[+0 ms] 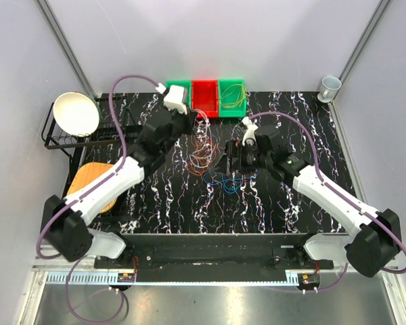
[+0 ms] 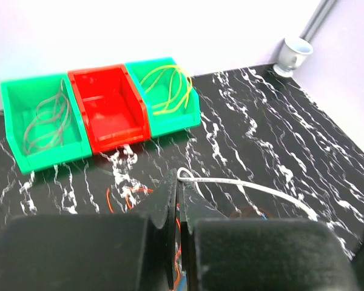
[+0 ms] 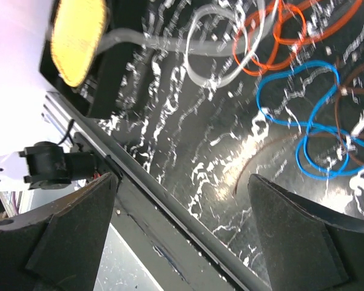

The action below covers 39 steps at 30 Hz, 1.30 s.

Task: Untangle the cables

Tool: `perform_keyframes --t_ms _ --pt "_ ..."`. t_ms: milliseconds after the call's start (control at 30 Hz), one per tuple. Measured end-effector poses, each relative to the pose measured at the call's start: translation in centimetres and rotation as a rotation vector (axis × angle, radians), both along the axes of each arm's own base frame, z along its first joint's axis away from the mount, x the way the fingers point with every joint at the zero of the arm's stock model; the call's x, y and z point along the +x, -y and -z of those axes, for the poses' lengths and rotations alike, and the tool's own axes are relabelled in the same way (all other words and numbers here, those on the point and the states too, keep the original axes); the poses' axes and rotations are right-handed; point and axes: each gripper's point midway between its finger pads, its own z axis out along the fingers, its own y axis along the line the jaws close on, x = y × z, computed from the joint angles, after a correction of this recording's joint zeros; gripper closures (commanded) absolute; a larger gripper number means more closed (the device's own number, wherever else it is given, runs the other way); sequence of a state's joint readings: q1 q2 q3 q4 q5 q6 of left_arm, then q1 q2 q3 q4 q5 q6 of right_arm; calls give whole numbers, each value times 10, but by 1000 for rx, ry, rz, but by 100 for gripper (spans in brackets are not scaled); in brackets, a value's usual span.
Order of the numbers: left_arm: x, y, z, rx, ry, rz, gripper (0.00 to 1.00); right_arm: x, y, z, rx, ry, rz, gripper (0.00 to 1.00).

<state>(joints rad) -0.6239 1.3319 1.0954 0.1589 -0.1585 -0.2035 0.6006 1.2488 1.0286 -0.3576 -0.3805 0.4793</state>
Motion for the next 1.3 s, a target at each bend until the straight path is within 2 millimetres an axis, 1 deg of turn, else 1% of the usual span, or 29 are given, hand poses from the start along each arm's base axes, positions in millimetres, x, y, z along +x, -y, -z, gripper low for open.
perform_keyframes --t_ms 100,233,400,500,600,667,867,933,1033,1200,1300 --pt "21 6 -8 13 10 -14 100 -4 4 16 -19 -38 18 5" --pt "49 9 -20 16 26 -38 100 -10 12 37 -50 -87 45 5" --pt "81 8 -36 11 52 -67 100 -14 25 49 -68 -97 119 6" --pt "102 7 -42 1 66 -82 100 -21 37 58 -68 -94 167 4" --pt "127 5 -41 -10 68 -101 100 -26 49 70 -86 -91 214 4" --pt "145 4 -37 -17 67 -107 100 -27 55 75 -96 -87 239 4" --pt "192 8 -19 -35 52 -103 100 -24 63 75 -111 -63 278 4" --pt "203 9 -11 -39 41 -102 100 -23 64 76 -116 -60 285 4" --pt "218 9 -7 -57 36 -100 100 -22 66 76 -122 -56 295 4" --pt "234 8 -9 -87 46 -106 100 -20 67 77 -127 -51 305 4" --pt "246 7 -16 -112 67 -111 100 -20 67 79 -132 -56 305 4"
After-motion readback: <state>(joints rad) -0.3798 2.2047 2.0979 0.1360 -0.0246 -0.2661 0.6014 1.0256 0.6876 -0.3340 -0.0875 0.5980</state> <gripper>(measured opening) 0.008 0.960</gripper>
